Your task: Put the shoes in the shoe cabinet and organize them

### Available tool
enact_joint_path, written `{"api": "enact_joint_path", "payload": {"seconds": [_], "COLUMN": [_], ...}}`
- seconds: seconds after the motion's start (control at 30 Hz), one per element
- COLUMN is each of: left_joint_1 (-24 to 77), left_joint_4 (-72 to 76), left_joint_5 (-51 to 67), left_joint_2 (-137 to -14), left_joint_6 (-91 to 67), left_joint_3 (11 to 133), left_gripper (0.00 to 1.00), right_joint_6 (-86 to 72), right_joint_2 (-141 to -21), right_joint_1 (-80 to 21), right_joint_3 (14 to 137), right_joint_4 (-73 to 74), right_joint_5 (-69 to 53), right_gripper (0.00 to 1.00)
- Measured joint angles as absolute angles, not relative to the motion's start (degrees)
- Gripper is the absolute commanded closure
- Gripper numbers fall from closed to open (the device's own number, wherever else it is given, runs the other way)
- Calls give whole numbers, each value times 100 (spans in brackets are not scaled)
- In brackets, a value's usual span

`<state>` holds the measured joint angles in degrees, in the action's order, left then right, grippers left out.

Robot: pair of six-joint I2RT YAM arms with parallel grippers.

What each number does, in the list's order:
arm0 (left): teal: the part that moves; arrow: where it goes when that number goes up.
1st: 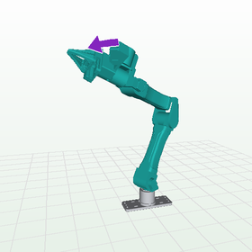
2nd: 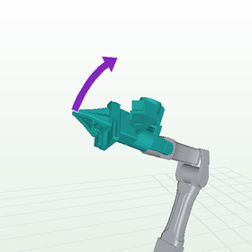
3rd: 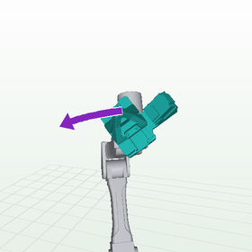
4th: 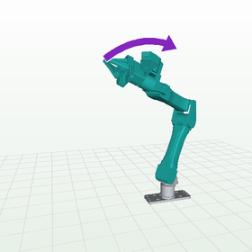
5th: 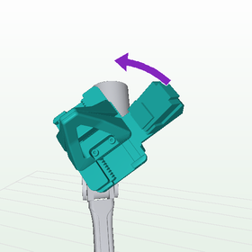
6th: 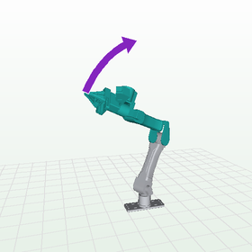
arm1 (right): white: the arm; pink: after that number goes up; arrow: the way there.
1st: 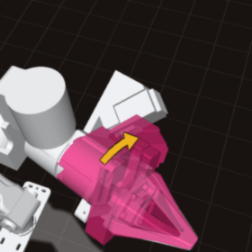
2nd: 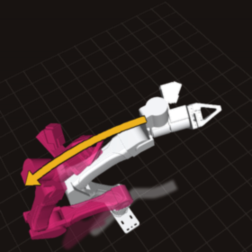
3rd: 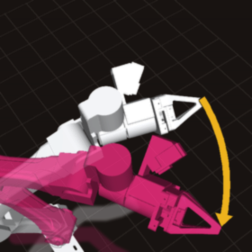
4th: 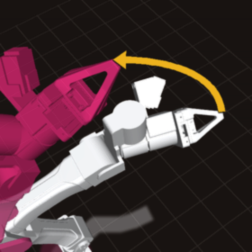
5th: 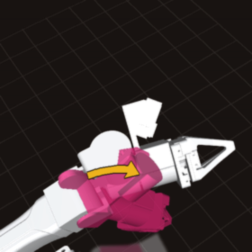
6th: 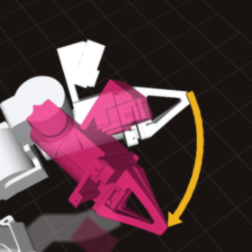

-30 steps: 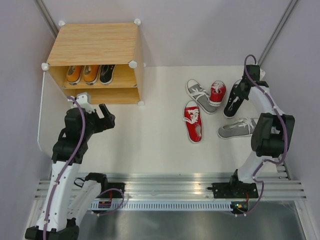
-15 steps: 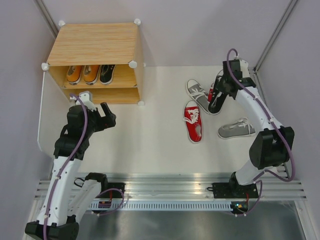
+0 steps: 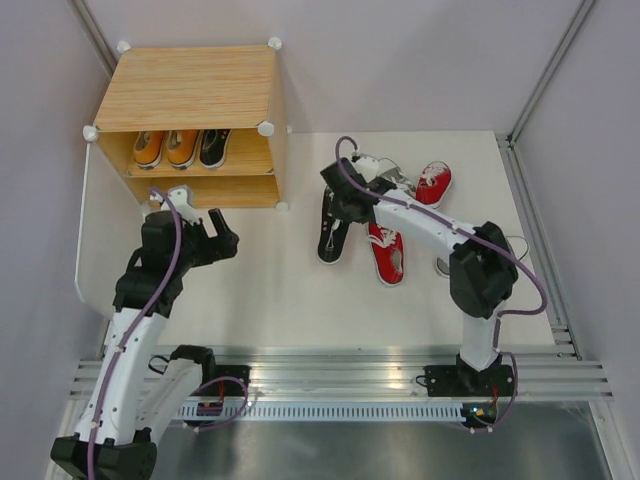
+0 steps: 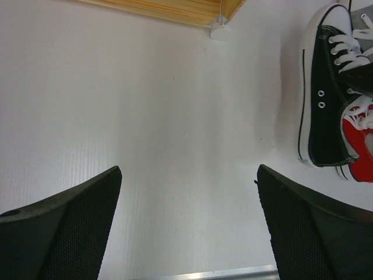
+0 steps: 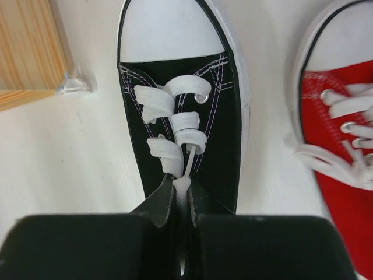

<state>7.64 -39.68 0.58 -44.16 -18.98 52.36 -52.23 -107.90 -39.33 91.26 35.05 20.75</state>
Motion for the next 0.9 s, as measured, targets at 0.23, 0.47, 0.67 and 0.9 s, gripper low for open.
{"api": "enact_joint_path", "payload": {"seconds": [0.23, 0.47, 0.67, 0.9], "left_joint_1": [854, 1719, 3288, 4635], "left_joint_4": [-3946, -3706, -3059, -1431], "left_joint_5": [458, 674, 285, -1094], "left_joint_2": [-4482, -4831, -5570, -6390], "left_joint_6": [-1898, -2016, -2327, -2456], "left_joint_3": [4984, 4663, 4534, 3994], "left_gripper": [1, 1, 7, 13], "right_joint_6": [-6082, -6211, -5669, -5002], "right_joint_2": [-12009, -12195, -11111, -8412], "right_joint_1": [-4185, -4230, -4252, -4191], "right_joint_3": [9474, 9745, 9343, 7636], "right_joint_4": [3437, 3301, 3358, 3315], "right_joint_5": [2276, 2241, 2473, 3148], "right_gripper": [83, 12, 7, 5]}}
